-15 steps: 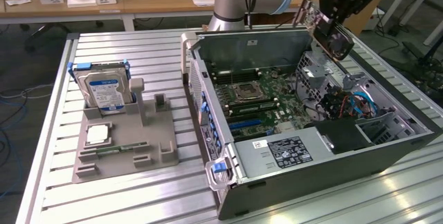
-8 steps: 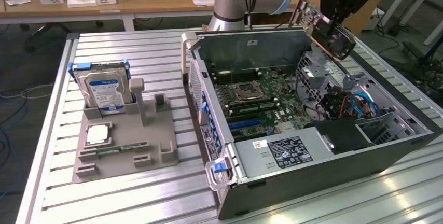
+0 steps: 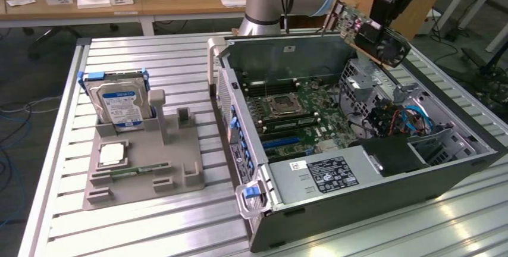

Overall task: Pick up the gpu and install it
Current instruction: 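Insert the gpu into the slot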

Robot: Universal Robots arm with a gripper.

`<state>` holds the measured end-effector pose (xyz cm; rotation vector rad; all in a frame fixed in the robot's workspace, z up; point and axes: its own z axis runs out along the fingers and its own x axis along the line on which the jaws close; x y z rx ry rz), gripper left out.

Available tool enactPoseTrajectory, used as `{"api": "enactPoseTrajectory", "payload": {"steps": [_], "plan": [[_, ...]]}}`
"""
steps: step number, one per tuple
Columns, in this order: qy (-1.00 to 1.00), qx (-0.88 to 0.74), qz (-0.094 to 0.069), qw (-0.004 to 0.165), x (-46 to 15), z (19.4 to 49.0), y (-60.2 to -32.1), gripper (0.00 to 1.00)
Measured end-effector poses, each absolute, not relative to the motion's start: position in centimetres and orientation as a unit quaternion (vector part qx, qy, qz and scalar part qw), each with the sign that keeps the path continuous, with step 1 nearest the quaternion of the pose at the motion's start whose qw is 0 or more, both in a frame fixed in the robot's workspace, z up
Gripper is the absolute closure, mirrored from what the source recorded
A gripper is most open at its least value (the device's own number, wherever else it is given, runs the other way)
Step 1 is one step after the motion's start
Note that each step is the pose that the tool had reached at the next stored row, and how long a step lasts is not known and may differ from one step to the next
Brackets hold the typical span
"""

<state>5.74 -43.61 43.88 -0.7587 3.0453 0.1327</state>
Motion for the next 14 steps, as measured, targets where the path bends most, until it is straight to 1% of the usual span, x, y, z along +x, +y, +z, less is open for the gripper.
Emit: {"api": "enactPoseTrajectory", "payload": {"steps": [14], "plan": [[0.942, -0.334, 0.042, -0.004, 5.74, 43.81, -43.61, 0.73]]}}
